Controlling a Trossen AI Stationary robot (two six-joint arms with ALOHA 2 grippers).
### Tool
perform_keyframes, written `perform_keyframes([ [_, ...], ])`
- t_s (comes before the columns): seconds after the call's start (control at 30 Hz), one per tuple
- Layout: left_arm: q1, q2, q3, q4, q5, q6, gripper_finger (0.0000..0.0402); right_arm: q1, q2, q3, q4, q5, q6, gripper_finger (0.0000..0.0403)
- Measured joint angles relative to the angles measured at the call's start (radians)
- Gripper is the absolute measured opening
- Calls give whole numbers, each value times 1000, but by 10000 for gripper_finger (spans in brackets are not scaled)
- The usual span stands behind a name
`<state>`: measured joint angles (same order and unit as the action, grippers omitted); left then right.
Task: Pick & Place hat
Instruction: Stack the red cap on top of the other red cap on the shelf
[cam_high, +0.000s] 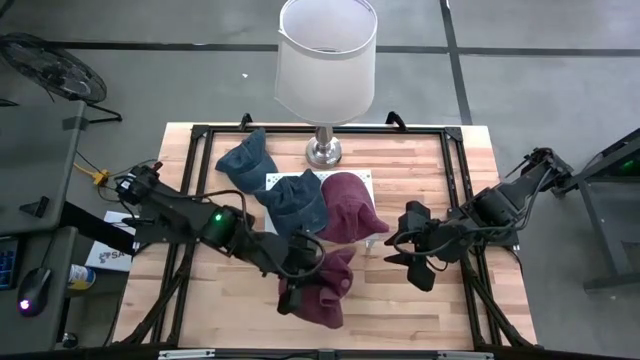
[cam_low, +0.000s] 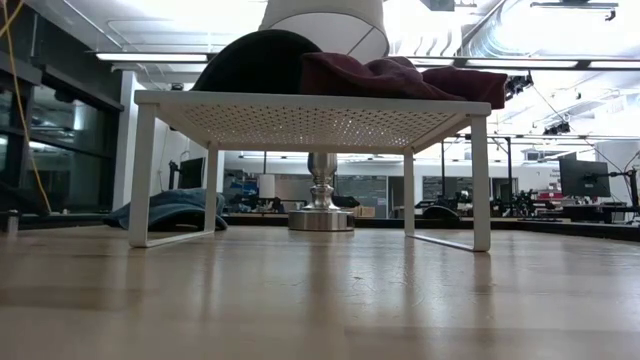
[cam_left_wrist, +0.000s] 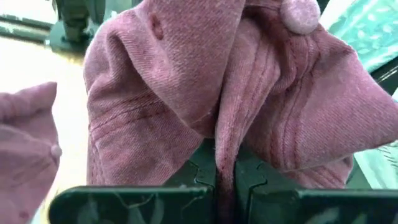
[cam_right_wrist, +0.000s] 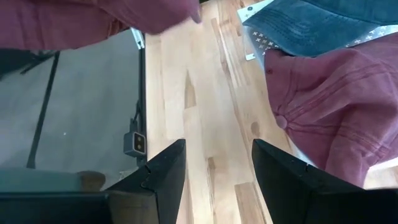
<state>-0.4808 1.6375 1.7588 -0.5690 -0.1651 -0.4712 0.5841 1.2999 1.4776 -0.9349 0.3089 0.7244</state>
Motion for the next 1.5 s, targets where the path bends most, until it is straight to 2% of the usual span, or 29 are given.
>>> perform_keyframes([
  [0.27, -3, 0, 80, -29, 2, 117, 5, -3, -11, 0, 104, -2, -52, 178],
  [0.5, 4, 0, 192, -252, -24, 245, 5, -26, -11, 0, 244, 42, -128, 178],
  [0.7, 13, 0, 238, -435, -55, 272, 5, -47, -11, 0, 403, 116, -267, 178],
  [0.83, 18, 0, 241, -527, -114, 294, 5, -56, -11, 0, 517, 174, -398, 178],
  [0.97, 32, 0, 241, -543, -174, 329, 5, -60, 10, 1, 617, 240, -535, 178],
  [1.13, 47, 0, 241, -552, -288, 363, 5, -73, 83, 1, 736, 254, -702, 178],
  [1.3, 58, 0, 241, -589, -397, 331, 5, -76, 132, 1, 859, 266, -830, 178],
  [1.5, 84, 0, 241, -595, -405, 309, 5, -77, 160, 1, 956, 260, -923, 178],
])
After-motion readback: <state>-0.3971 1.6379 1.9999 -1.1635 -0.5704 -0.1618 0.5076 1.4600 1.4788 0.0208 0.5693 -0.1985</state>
